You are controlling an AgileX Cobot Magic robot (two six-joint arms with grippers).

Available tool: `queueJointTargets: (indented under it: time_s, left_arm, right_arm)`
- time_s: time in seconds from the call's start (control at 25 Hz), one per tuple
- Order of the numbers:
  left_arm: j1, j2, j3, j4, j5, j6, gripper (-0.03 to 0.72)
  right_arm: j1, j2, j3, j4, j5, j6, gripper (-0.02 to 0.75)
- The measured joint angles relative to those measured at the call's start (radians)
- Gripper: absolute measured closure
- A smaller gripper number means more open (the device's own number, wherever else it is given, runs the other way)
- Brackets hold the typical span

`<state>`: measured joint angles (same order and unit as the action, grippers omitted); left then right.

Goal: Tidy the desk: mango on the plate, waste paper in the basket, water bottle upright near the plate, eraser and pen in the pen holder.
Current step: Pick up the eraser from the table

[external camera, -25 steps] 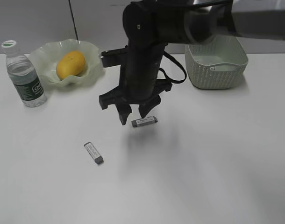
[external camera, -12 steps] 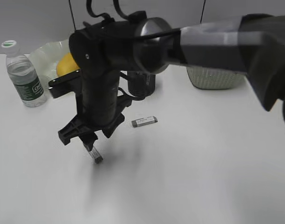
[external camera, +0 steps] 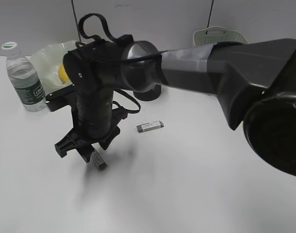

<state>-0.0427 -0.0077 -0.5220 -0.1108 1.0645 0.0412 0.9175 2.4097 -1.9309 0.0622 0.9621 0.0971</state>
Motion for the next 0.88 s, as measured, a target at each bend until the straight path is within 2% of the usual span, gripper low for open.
queueJointTargets:
  time_s: [0.6,0.72,0.88]
  left_arm:
    - [0.0,0.0,0.0,0.0,0.0,0.0,0.244]
    - [0.0,0.0,0.0,0.0,0.0,0.0,0.244]
    - [0.0,0.0,0.0,0.0,0.0,0.0,0.244]
  right_arm:
    - [0.0,0.052,-0.01,-0.002,-0.006,0.015,0.359]
    - [0.0,0.059,-0.02,-0.002,-0.007,0.022,0.416]
    - [0.0,0.062,-0.025,-0.006,-0.005,0.026,0.549]
